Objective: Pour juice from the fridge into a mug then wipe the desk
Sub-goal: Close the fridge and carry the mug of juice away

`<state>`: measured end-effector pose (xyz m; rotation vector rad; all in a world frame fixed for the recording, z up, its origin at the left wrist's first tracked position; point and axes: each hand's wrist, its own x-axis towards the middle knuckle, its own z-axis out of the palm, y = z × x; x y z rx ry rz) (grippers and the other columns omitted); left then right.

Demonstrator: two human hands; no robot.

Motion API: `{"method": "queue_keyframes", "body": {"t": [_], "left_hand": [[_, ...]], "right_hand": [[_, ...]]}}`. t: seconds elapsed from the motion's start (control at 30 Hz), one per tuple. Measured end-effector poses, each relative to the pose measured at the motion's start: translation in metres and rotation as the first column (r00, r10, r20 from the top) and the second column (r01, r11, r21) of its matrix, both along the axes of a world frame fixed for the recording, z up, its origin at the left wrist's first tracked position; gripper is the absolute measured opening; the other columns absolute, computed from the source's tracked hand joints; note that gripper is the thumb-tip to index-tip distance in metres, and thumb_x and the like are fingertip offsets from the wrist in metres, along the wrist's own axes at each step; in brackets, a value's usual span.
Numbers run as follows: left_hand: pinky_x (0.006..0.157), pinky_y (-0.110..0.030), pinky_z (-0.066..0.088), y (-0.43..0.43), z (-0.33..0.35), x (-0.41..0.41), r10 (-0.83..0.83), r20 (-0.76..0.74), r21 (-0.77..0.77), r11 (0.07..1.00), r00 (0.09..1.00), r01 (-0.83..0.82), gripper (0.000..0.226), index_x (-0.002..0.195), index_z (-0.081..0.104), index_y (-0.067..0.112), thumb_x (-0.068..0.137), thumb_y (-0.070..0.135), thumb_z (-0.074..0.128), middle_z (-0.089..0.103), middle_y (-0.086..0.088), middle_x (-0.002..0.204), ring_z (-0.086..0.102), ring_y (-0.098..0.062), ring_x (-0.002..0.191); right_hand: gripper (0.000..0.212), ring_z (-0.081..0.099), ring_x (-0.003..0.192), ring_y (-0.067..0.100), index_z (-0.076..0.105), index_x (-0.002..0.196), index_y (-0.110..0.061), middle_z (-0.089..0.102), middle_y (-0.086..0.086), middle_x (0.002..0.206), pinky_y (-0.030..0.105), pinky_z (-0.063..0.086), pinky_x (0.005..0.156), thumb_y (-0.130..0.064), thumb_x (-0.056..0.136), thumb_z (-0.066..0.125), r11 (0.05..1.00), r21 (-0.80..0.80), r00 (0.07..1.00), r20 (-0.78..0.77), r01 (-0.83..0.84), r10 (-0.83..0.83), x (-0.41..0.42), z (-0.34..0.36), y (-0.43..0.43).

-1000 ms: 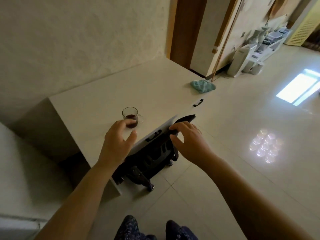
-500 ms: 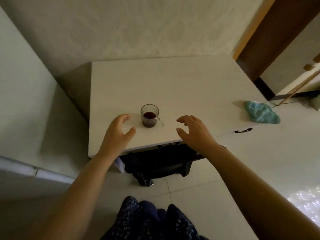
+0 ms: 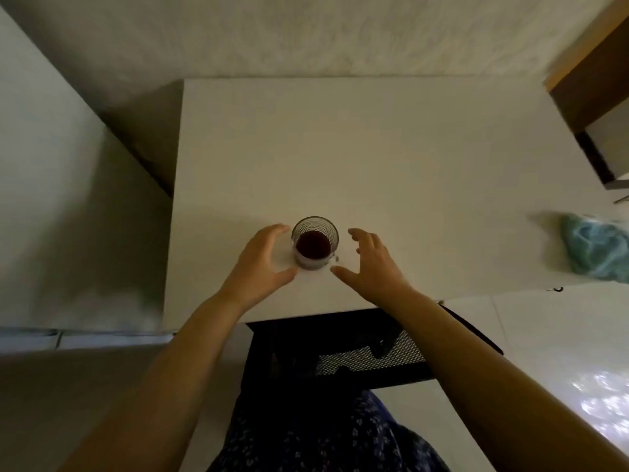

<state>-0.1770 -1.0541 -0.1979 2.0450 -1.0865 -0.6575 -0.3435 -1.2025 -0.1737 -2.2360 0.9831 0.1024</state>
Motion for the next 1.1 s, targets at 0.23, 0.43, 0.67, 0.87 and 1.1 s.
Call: {"method": "queue_keyframes", "body": {"t": [0.23, 0.43, 0.67, 0.87, 1.1], "left_hand": [[0.110, -0.027, 0.023, -0.010, -0.023, 0.005, -0.029, -0.053, 0.081, 0.996, 0.998, 0.033, 0.092, 0.145, 0.027, 0.022, 0.071, 0.034, 0.080, 0.031, 0.002, 0.150, 0.026, -0.004, 0.132], [0.109, -0.038, 0.036, -0.027, -0.030, 0.008, -0.070, -0.136, 0.037, 0.996, 0.988, 0.076, 0.090, 0.142, 0.033, 0.029, 0.068, 0.042, 0.081, 0.042, 0.010, 0.144, 0.039, -0.006, 0.131], [0.101, -0.032, 0.045, -0.033, -0.022, 0.003, -0.055, -0.165, -0.042, 0.998, 0.985, 0.049, 0.075, 0.136, 0.042, 0.027, 0.073, 0.040, 0.079, 0.055, 0.011, 0.132, 0.050, -0.002, 0.121], [0.096, -0.021, 0.044, -0.033, -0.012, -0.003, -0.033, -0.202, -0.091, 0.996, 0.979, 0.015, 0.068, 0.133, 0.046, 0.024, 0.074, 0.033, 0.079, 0.057, 0.013, 0.127, 0.052, 0.001, 0.116], [0.100, -0.038, 0.045, -0.025, 0.002, -0.010, 0.003, -0.126, -0.125, 0.992, 0.992, -0.019, 0.075, 0.136, 0.043, 0.022, 0.073, 0.038, 0.079, 0.055, 0.009, 0.131, 0.050, -0.004, 0.121]], "right_hand": [[0.091, 0.035, 0.133, 0.022, 0.019, 0.145, -0.019, 0.029, 0.004, 0.149, 0.040, 0.033, 0.109, -0.045, 0.076, 0.071, 0.994, 0.018, 0.994, 0.032, -0.103, 0.103, 0.013, -0.027, -0.002], [0.086, 0.032, 0.135, 0.017, 0.022, 0.145, -0.016, 0.035, 0.002, 0.149, 0.029, 0.025, 0.109, -0.047, 0.079, 0.067, 0.987, -0.002, 0.982, 0.101, -0.158, 0.157, 0.025, -0.033, -0.009], [0.087, 0.038, 0.132, 0.018, 0.023, 0.145, -0.016, 0.040, 0.003, 0.146, 0.027, 0.031, 0.104, -0.051, 0.078, 0.067, 0.988, 0.028, 0.981, 0.130, -0.149, 0.144, 0.026, -0.038, -0.010], [0.084, 0.045, 0.126, 0.019, 0.027, 0.143, -0.018, 0.047, 0.003, 0.141, 0.025, 0.034, 0.098, -0.049, 0.077, 0.068, 0.984, 0.040, 0.973, 0.162, -0.175, 0.166, 0.027, -0.035, -0.013], [0.080, 0.048, 0.122, 0.017, 0.031, 0.140, -0.027, 0.051, -0.003, 0.137, 0.039, 0.043, 0.100, -0.056, 0.075, 0.066, 0.972, 0.021, 0.948, 0.223, -0.235, 0.225, 0.025, -0.014, -0.016]]}}
